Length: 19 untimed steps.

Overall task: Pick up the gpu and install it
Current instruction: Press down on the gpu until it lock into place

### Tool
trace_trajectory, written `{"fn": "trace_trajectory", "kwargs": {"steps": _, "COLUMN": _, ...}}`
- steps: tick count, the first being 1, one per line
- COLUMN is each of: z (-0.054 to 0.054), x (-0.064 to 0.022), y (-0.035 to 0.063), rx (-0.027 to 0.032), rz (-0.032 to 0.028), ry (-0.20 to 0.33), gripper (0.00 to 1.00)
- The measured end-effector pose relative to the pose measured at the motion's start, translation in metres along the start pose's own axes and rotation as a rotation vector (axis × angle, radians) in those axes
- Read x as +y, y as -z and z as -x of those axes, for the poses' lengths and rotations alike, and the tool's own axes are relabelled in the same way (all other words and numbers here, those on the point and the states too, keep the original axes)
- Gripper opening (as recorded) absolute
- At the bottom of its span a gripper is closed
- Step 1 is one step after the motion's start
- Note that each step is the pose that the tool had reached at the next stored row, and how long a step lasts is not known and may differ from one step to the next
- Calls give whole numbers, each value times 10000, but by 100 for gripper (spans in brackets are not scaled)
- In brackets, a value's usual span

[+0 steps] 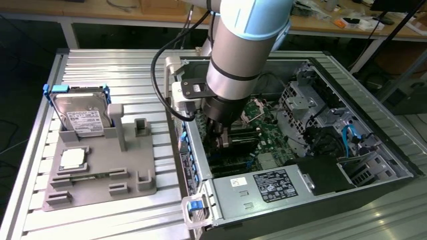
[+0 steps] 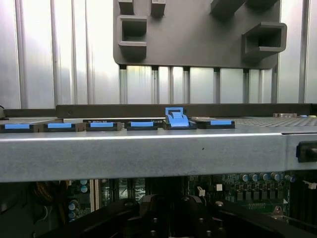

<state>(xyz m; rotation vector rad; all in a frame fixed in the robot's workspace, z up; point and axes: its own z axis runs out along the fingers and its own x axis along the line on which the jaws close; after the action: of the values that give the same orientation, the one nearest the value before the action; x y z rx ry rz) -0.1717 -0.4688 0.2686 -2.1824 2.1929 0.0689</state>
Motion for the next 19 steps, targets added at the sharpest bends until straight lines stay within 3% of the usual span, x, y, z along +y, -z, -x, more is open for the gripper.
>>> {"fn": "trace_trajectory", "kwargs": {"steps": 6, "z": 2, "x": -1, "y": 12, "rx": -6, "rz": -4, "ry": 0, "gripper": 11}}
{"fn": "trace_trajectory", "kwargs": {"steps": 8, "z": 5, "x": -2, "y": 33, "rx": -23, "rz": -20, "ry": 2, "gripper": 11}}
{"fn": "trace_trajectory", "kwargs": {"steps": 19, "z": 16, "x": 0, "y": 206, "rx": -3, "rz": -26, "ry": 2, "gripper": 11}}
